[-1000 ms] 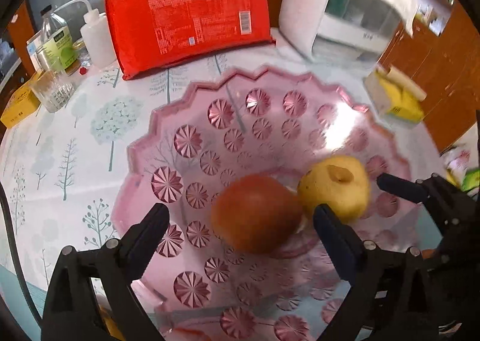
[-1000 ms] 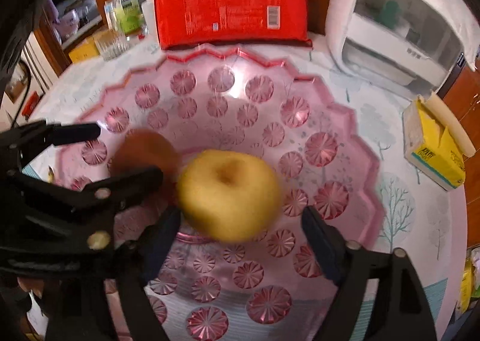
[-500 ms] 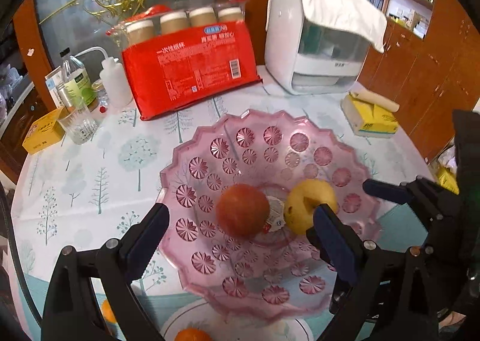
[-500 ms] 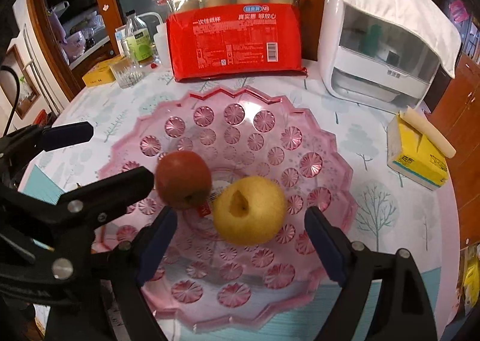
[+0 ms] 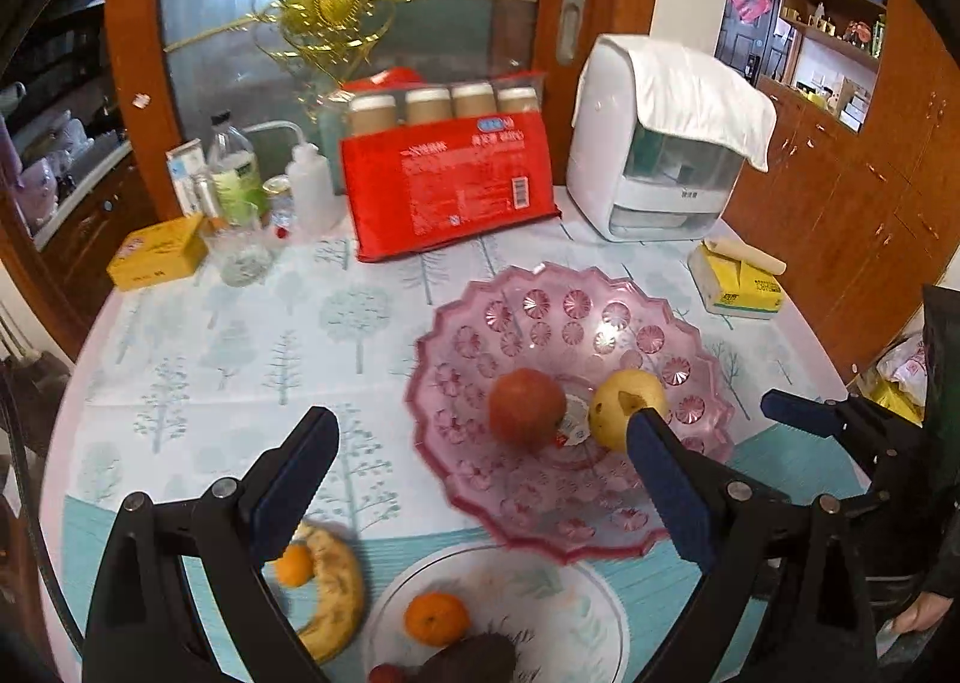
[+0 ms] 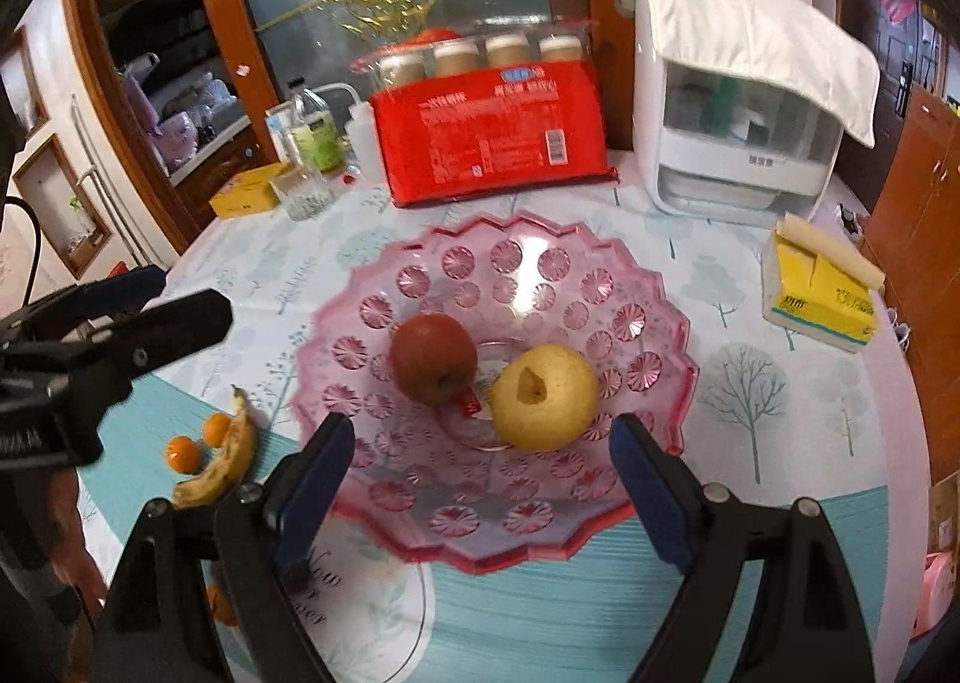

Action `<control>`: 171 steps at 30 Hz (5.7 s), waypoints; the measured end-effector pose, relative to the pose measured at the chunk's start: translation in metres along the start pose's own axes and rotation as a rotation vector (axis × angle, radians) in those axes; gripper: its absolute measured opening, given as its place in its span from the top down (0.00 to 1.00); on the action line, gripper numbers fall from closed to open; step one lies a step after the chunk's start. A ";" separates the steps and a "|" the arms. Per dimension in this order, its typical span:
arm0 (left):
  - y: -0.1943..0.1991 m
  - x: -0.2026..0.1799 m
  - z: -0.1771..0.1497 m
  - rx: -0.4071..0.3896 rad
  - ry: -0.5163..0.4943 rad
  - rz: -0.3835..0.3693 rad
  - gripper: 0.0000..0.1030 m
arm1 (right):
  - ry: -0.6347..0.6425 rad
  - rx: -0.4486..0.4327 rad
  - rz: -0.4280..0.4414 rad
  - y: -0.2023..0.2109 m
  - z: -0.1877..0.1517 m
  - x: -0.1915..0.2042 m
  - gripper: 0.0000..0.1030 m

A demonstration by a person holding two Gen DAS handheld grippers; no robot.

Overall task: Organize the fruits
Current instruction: 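Move both open tools back toward the fruit on the runner, then grasp the large mandarin with the left tool while the right tool grasps a small orange, then carry both citrus fruits over the pink bowl and open both tools to drop them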

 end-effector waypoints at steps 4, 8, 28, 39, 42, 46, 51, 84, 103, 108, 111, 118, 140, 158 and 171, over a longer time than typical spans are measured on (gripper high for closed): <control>0.033 0.015 -0.007 -0.013 -0.014 0.007 0.06 | 0.011 0.026 0.010 0.016 -0.006 0.013 0.13; 0.067 0.031 -0.017 -0.037 -0.071 0.061 0.06 | 0.018 0.012 0.014 0.034 -0.014 0.028 0.09; 0.080 0.125 -0.151 0.107 -0.056 0.011 0.06 | -0.065 0.004 -0.156 0.048 -0.107 0.101 0.09; 0.020 0.114 -0.233 0.196 -0.073 -0.115 0.06 | -0.072 0.134 -0.178 0.002 -0.193 0.119 0.31; 0.011 0.112 -0.241 0.192 -0.054 -0.125 0.08 | -0.092 0.143 -0.183 -0.007 -0.202 0.116 0.35; 0.002 0.111 -0.249 0.190 -0.048 -0.133 0.14 | -0.123 0.154 -0.179 -0.018 -0.210 0.111 0.36; -0.010 0.110 -0.255 0.204 -0.034 -0.140 0.24 | -0.116 0.158 -0.181 -0.031 -0.214 0.112 0.45; 0.006 0.104 -0.252 0.170 -0.009 -0.191 0.59 | -0.151 0.049 -0.055 -0.007 -0.204 0.112 0.67; 0.087 0.037 -0.106 0.042 -0.117 -0.145 0.59 | -0.030 -0.120 -0.037 0.104 -0.104 0.100 0.66; 0.086 0.021 -0.044 0.011 -0.092 -0.144 0.58 | 0.031 -0.176 -0.079 0.131 -0.051 0.084 0.66; 0.077 0.009 -0.015 0.010 -0.085 -0.119 0.58 | 0.067 -0.214 -0.124 0.135 -0.017 0.069 0.66; 0.028 -0.011 0.018 0.047 -0.051 -0.090 0.58 | 0.057 -0.216 -0.175 0.102 0.057 0.018 0.66; -0.147 -0.043 -0.021 0.285 0.082 0.030 0.58 | -0.019 0.087 -0.058 -0.108 0.053 -0.042 0.66; -0.154 -0.038 -0.025 0.287 0.068 0.089 0.18 | -0.089 0.131 -0.006 -0.133 0.048 -0.048 0.59; -0.130 -0.036 -0.024 0.263 0.112 0.070 0.18 | -0.071 0.067 -0.023 -0.104 0.044 -0.042 0.57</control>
Point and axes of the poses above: each gripper's, at about its wrist camera, not at the fingertips, and y roughly against the way its jaws point, x to its left, z to its top, the point moved 2 cm from there along -y, roughly the way its jaws point, and after that the axes turned 9 degrees about -y, right-handed, at the moved point
